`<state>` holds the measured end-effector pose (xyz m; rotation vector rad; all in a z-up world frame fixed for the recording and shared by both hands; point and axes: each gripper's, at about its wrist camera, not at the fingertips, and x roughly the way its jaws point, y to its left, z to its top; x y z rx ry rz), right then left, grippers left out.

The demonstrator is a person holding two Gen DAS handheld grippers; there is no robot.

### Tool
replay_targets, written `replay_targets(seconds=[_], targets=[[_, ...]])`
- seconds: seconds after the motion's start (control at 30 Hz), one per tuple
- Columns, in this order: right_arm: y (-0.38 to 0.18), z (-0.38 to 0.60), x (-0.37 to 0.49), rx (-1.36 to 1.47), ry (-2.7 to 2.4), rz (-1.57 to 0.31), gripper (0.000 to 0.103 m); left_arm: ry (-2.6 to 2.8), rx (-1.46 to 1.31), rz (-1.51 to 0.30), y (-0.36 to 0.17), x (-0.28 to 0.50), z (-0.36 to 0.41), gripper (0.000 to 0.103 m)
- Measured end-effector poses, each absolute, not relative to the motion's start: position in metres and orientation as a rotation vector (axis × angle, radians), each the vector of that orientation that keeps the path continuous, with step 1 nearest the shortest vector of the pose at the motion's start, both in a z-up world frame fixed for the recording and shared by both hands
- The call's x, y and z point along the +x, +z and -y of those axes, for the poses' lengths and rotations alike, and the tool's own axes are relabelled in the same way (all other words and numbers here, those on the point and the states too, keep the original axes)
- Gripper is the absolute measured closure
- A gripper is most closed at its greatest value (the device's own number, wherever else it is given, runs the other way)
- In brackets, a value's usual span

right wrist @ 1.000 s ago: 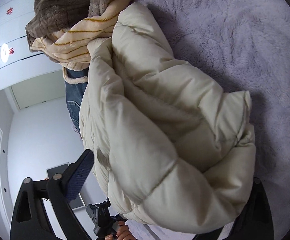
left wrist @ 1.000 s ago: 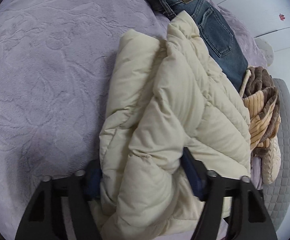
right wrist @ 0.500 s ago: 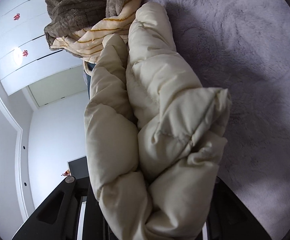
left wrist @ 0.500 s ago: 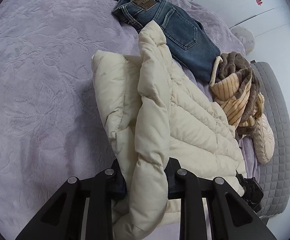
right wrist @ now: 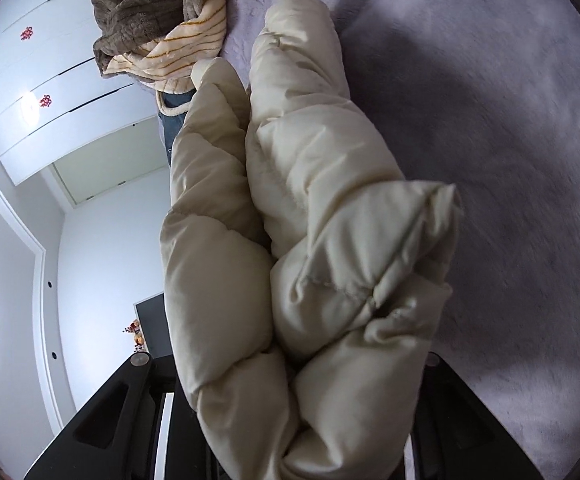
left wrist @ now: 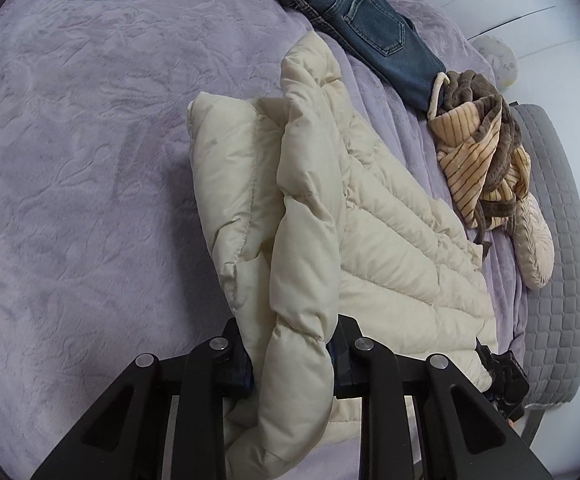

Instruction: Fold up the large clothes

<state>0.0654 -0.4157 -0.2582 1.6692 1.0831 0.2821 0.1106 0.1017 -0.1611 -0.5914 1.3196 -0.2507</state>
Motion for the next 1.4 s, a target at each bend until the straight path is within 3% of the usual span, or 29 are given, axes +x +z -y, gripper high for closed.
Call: replay_targets(seconds=[0.4,0.47,0.53,0.7,0.93,1.1,1.13,1.2,1.4], targets=[[-0.258,0.390,0.025,1.609,0.155,-1.086,0.075,-0.261,-0.481,-1.384,-0.182,0.066,-0.116,0.075],[-0.259,0.387,0.025,1.591,0.130,-1.098,0.075,-0.237,-0.463,-1.386,-0.183,0.065,-0.116,0.068],[-0.259,0.387,0.026,1.569,0.109,-1.109,0.073,-0.196,-0.433,-1.388,-0.183,0.066,-0.116,0.049],[-0.252,0.386,0.041,1.511,0.054,-1.148,0.060,-0.125,-0.403,-1.400,-0.184,0.064,-0.126,0.026],[-0.246,0.386,0.040,1.430,-0.017,-1.223,0.043,-0.094,-0.315,-1.395,-0.175,0.059,-0.128,0.025],[-0.220,0.384,0.024,1.209,-0.056,-1.313,0.032,-0.093,-0.242,-1.389,-0.168,0.058,-0.122,0.025],[-0.214,0.382,0.025,1.167,-0.058,-1.323,0.032,-0.092,-0.235,-1.382,-0.166,0.057,-0.121,0.020],[-0.204,0.379,0.025,1.111,-0.062,-1.335,0.032,-0.076,-0.218,-1.366,-0.164,0.056,-0.122,0.000],[-0.186,0.364,0.020,1.041,-0.059,-1.359,0.032,-0.079,-0.203,-1.347,-0.161,0.056,-0.128,0.000]])
